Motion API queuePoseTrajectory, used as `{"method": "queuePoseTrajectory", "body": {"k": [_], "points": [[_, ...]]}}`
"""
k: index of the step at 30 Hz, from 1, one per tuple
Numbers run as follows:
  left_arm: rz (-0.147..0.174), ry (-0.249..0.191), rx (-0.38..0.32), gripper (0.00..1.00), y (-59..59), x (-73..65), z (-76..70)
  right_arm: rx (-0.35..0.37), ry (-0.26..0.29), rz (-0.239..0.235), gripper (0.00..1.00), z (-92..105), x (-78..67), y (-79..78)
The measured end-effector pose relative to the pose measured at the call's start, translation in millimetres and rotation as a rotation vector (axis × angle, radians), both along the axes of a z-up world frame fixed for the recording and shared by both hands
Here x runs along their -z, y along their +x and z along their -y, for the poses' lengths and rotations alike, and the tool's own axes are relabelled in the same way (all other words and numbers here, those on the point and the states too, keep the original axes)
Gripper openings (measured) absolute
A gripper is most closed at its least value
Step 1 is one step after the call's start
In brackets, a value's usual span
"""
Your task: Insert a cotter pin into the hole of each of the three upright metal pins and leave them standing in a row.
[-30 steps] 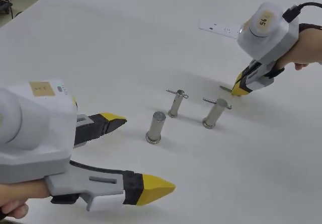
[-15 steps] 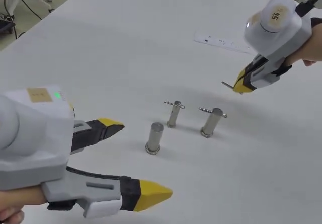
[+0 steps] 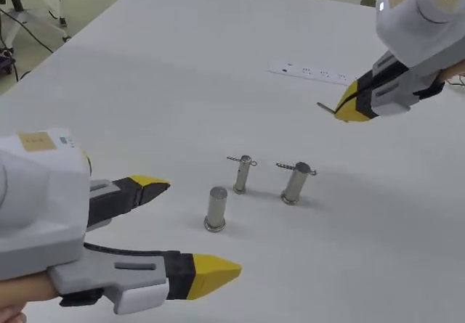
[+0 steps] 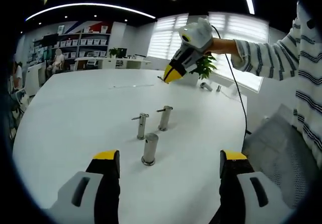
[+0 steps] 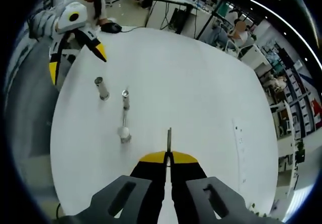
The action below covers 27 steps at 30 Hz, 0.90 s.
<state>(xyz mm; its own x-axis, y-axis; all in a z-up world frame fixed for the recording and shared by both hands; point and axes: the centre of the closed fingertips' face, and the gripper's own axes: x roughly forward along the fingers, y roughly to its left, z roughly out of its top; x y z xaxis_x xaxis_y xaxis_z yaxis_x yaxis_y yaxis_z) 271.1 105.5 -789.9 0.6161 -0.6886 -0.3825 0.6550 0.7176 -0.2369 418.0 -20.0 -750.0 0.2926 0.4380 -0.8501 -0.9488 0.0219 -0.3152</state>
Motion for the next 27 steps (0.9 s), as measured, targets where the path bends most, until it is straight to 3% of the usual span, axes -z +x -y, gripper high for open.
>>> {"method": "queuePoseTrajectory", "body": {"k": [7,13,17,22,27], "points": [[-0.017,-0.023,0.005,0.77,-0.2,-6.1,2.4,-0.049,0.057,0.02,0.02,-7.9,-12.5,-37.7],[-0.032,-0.084,-0.009,0.74,4.1,-16.0,8.3,-0.084,0.115,0.051,0.02,-18.5,-20.0,-68.0],[-0.016,-0.095,-0.003,0.67,6.9,-23.1,12.7,-0.106,0.143,0.09,0.02,-22.2,-18.9,-81.2],[-0.045,-0.14,0.027,0.56,6.7,-30.4,23.4,-0.119,0.179,0.112,0.02,-27.3,-16.4,-89.0],[-0.057,-0.145,0.06,0.5,6.2,-33.3,35.2,-0.136,0.193,0.129,0.02,-31.3,-10.9,-98.7]]}}
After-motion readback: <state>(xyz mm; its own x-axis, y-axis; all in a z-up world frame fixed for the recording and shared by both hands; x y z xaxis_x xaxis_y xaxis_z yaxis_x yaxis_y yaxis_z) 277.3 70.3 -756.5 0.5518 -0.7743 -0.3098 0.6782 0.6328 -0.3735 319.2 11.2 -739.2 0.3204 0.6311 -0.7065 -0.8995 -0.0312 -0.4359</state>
